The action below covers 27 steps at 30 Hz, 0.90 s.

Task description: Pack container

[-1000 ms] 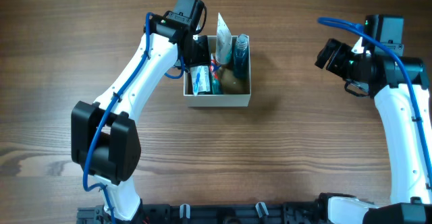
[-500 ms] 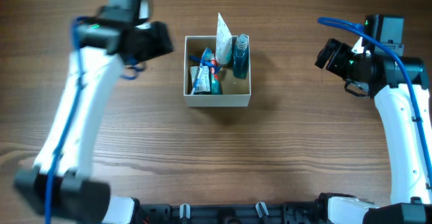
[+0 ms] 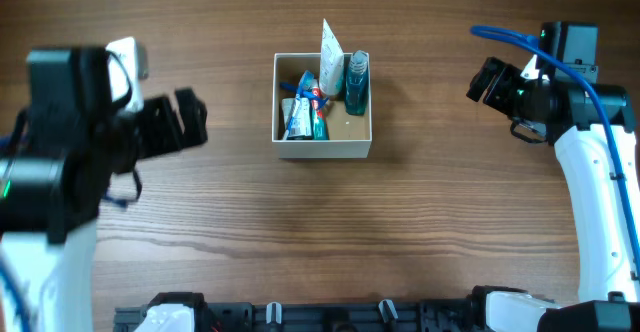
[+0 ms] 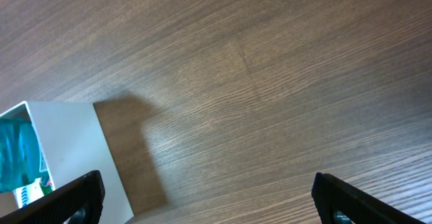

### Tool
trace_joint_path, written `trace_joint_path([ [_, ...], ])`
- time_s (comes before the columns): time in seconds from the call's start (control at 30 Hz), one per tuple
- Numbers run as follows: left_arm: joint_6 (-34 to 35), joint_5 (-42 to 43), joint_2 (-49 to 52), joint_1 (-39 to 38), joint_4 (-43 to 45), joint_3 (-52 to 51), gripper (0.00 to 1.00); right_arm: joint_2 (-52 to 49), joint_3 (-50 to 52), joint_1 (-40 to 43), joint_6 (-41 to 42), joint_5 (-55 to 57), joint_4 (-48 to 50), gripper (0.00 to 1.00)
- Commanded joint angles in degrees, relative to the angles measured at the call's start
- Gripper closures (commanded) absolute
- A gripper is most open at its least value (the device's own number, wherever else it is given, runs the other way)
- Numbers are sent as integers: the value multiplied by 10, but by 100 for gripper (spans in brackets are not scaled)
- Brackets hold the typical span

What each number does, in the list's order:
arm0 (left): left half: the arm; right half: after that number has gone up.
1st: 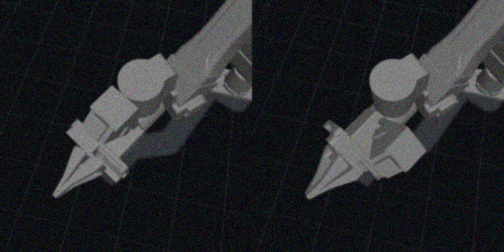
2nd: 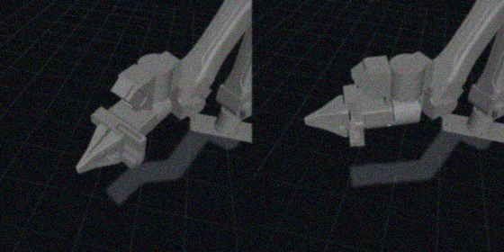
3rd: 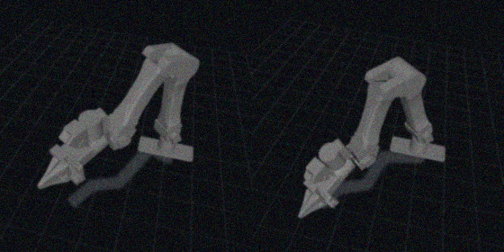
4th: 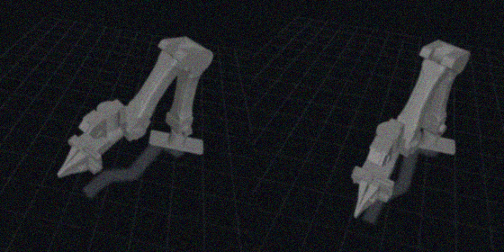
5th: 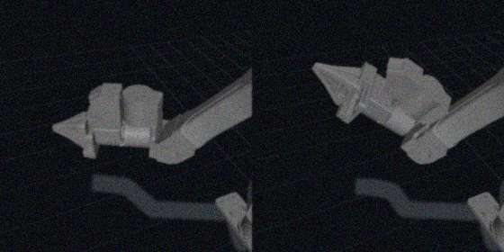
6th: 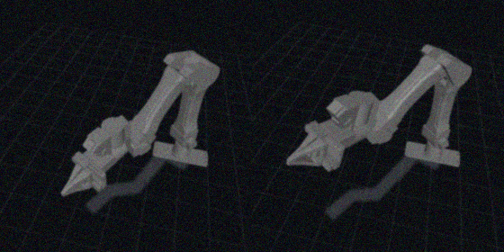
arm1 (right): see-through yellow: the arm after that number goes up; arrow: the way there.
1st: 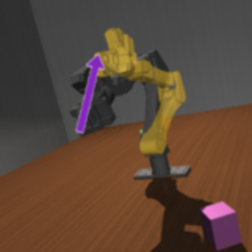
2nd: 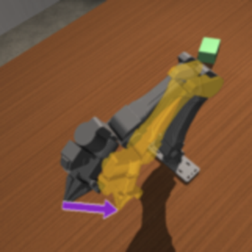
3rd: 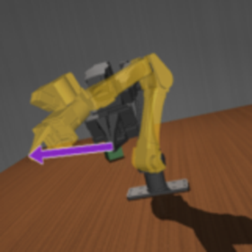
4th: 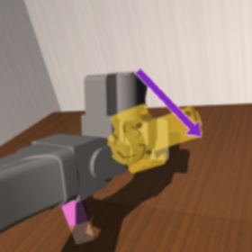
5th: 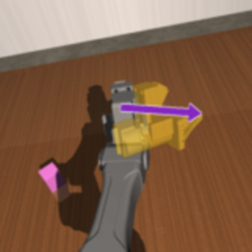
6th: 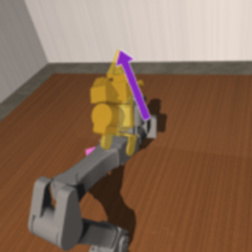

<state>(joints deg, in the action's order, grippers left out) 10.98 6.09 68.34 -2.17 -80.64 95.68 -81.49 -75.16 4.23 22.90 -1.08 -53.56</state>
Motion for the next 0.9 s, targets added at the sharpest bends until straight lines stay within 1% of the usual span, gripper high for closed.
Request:
trace_joint_path([
  [0.0, -22, 7, -46, 1, -9, 0, 0, 0, -4, 1, -3, -3, 2, 0],
  [0.1, -22, 7, -72, 1, -36, 0, 0, 0, -4, 1, -2, -3, 2, 0],
  [0.23, -33, -28, -102, 1, -86, 0, 0, 0, -4, 1, -3, -3, 2, 0],
  [0.4, -33, -52, -144, 1, -56, -11, 0, 0, -4, 1, -2, -3, 2, 0],
  [0.47, -35, -63, -164, 2, -28, -34, 0, 0, -4, 1, -2, -3, 2, 0],
  [0.53, -60, -64, -195, 14, 16, -79, 0, 0, -4, 1, -2, -3, 2, 0],
  [0.67, -65, -55, -264, 49, 103, -193, 0, 0, -4, 1, -3, -3, 2, 0],
  [0.73, -65, -38, -314, 62, 163, -283, 0, 0, -4, 1, -3, -3, 2, 0],
  [0.87, -65, 2, -403, 64, 274, -451, 0, 0, -4, 1, -2, -3, 2, 0],
])
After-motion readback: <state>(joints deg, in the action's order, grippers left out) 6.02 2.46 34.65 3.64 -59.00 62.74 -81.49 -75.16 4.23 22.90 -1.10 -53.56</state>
